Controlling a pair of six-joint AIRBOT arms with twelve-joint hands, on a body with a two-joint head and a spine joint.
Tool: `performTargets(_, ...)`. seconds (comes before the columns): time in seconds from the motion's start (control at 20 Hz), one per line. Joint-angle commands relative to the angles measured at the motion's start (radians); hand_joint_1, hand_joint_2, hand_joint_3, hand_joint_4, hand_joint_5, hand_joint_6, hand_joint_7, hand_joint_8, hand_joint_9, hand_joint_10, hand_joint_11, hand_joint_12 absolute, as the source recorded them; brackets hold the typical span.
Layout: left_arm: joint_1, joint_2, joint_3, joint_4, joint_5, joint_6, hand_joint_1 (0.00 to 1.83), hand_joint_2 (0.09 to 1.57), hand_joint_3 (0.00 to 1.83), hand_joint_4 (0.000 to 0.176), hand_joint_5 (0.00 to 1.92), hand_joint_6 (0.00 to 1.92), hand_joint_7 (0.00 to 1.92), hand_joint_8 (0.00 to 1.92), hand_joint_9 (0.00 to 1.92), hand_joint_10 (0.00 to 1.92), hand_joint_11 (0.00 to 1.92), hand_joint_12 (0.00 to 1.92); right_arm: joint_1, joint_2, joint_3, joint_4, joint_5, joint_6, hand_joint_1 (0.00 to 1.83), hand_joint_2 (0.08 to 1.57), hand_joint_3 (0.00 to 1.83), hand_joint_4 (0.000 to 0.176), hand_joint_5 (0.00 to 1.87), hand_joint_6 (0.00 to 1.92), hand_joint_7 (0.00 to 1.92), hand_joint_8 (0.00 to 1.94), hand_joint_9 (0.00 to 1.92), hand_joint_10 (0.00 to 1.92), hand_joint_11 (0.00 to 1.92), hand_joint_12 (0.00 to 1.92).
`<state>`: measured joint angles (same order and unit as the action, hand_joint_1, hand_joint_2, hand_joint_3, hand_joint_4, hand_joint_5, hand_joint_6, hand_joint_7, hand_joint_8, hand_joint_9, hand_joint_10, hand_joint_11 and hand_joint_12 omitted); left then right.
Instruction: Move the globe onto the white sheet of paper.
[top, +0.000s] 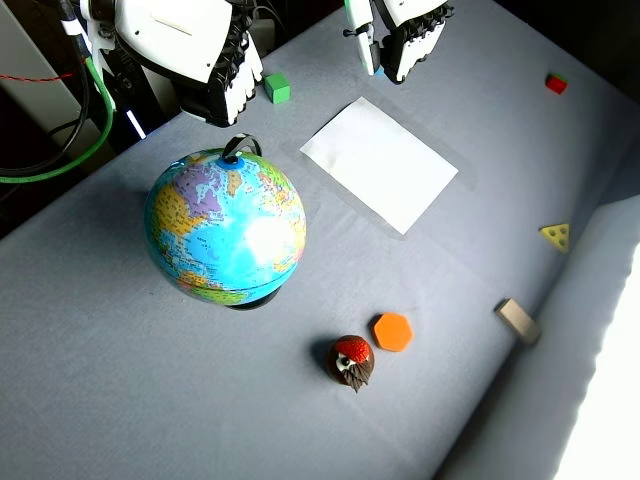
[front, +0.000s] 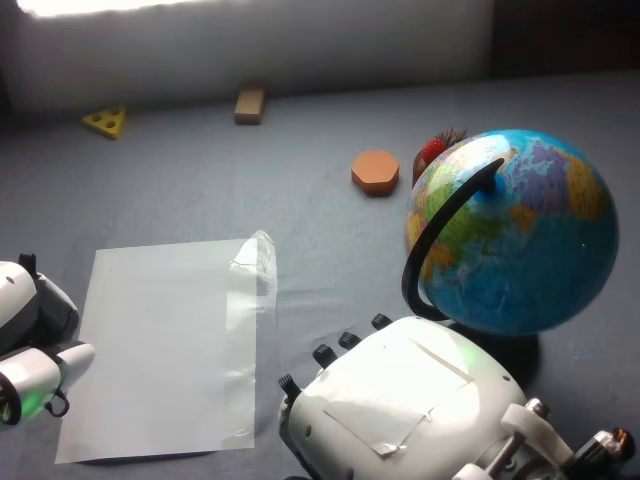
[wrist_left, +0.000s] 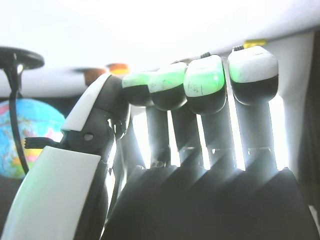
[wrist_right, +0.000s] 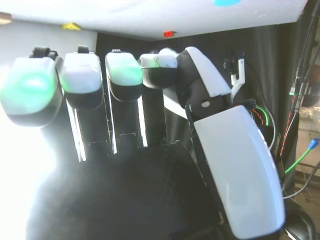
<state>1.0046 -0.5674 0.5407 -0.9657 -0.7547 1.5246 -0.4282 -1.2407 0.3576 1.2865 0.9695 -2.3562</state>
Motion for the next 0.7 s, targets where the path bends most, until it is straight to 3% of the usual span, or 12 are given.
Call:
performTargets(0.0,-0.002,0.006,0.003,0.032,-0.093,0.0,0.0,1.23,0.18,0.011,0.0,0.05,0.01,0.05,0.0,0.06,0.0,0.2,0.006,-0.001,-0.01,-0.082,0.023,0.001,0.0,1.12,0.21,0.0,0.14,0.18,0.15,0.08,0.08,0.15,0.0,0.21)
performTargets(0.15,-0.003,0.007,-0.002,0.033,-0.094,0.0,0.0,1.23,0.18,0.011,0.0,0.05,0.01,0.05,0.0,0.06,0.0,0.2,0.013,0.005,-0.01,-0.085,0.018,0.002,0.0,1.12,0.21,0.0,0.14,0.18,0.15,0.08,0.08,0.15,0.0,0.21)
performTargets(0.2,-0.003,0.006,-0.004,0.033,-0.094,0.0,0.0,1.3,0.04,0.011,0.01,0.01,0.02,0.01,0.01,0.01,0.0,0.07,0.016,0.009,-0.011,-0.085,0.008,0.008,0.0,1.2,0.05,0.0,0.17,0.07,0.16,0.01,0.12,0.06,0.0,0.19)
performTargets(0.35,0.0,0.008,-0.009,0.032,-0.095,0.001,0.0,1.31,0.02,0.01,0.02,0.0,0.03,0.0,0.0,0.0,0.0,0.03,0.02,0.028,-0.013,-0.085,-0.04,0.032,0.0,1.22,0.01,0.0,0.18,0.03,0.16,0.0,0.13,0.03,0.0,0.19)
performTargets(0.45,0.013,-0.002,-0.036,-0.027,-0.151,0.057,0.0,1.31,0.01,0.008,0.0,0.0,0.01,0.0,0.0,0.0,0.0,0.0,0.02,0.043,-0.027,-0.085,-0.037,0.031,0.0,1.22,0.01,0.0,0.17,0.02,0.14,0.0,0.13,0.03,0.0,0.19)
performTargets(0.65,0.081,-0.066,-0.081,-0.057,-0.277,0.059,0.0,1.31,0.01,0.0,0.0,0.0,0.0,0.0,0.0,0.0,0.0,0.0,-0.002,0.09,-0.069,-0.085,-0.05,0.016,0.0,1.21,0.0,0.0,0.16,0.02,0.13,0.0,0.11,0.02,0.0,0.19)
